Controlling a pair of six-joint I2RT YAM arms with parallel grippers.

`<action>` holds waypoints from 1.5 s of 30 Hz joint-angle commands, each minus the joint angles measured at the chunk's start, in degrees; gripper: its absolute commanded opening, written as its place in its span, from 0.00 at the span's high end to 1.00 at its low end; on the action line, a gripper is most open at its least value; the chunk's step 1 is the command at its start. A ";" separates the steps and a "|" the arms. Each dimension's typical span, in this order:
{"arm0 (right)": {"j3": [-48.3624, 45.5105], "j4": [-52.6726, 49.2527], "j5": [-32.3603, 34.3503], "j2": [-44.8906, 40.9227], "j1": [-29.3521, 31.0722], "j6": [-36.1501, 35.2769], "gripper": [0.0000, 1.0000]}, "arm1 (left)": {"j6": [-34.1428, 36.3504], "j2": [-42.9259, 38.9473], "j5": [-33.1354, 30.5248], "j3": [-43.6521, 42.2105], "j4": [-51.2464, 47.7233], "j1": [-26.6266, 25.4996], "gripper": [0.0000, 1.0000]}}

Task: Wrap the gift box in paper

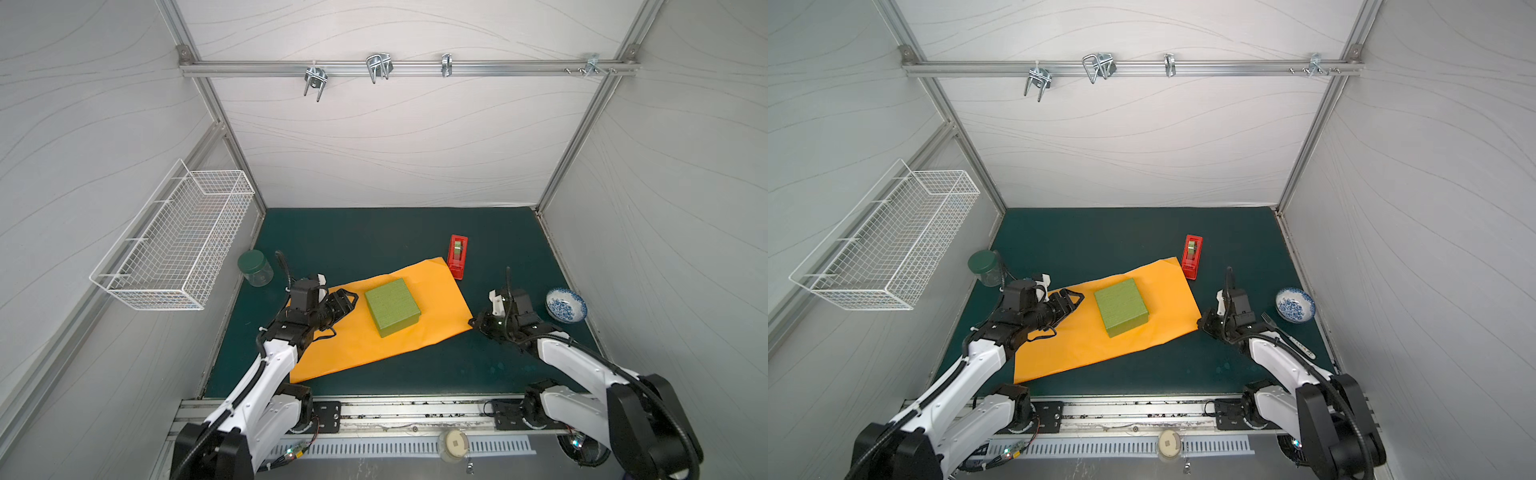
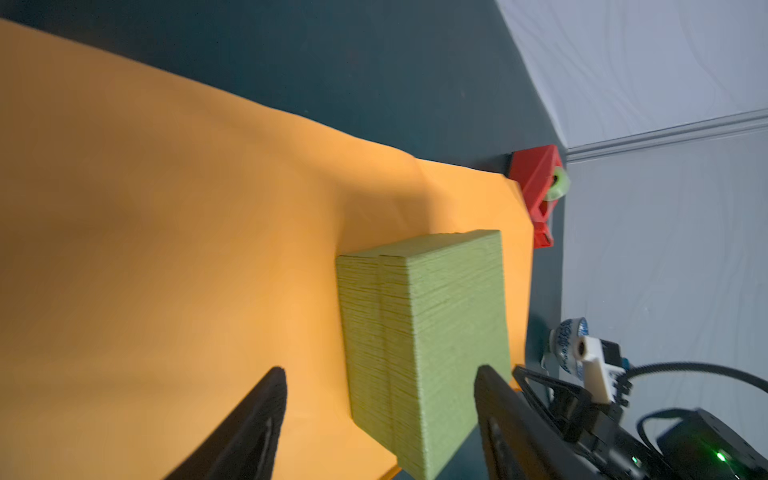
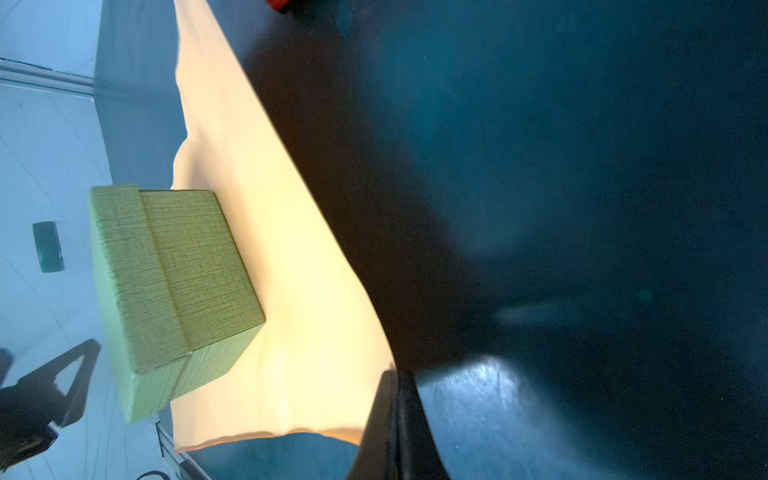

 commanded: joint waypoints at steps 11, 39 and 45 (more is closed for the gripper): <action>-2.62 -13.99 -0.06 -12.87 -1.19 -0.74 1.00 | 0.22 28.44 -2.70 10.25 11.85 0.03 0.43; 1.85 -26.81 19.32 -25.81 4.69 0.11 0.62 | 1.41 24.97 -3.38 11.44 10.01 -6.47 0.36; 6.51 -19.12 13.87 -22.55 4.61 -8.00 0.21 | 3.27 13.88 -2.66 7.58 5.92 -6.47 0.31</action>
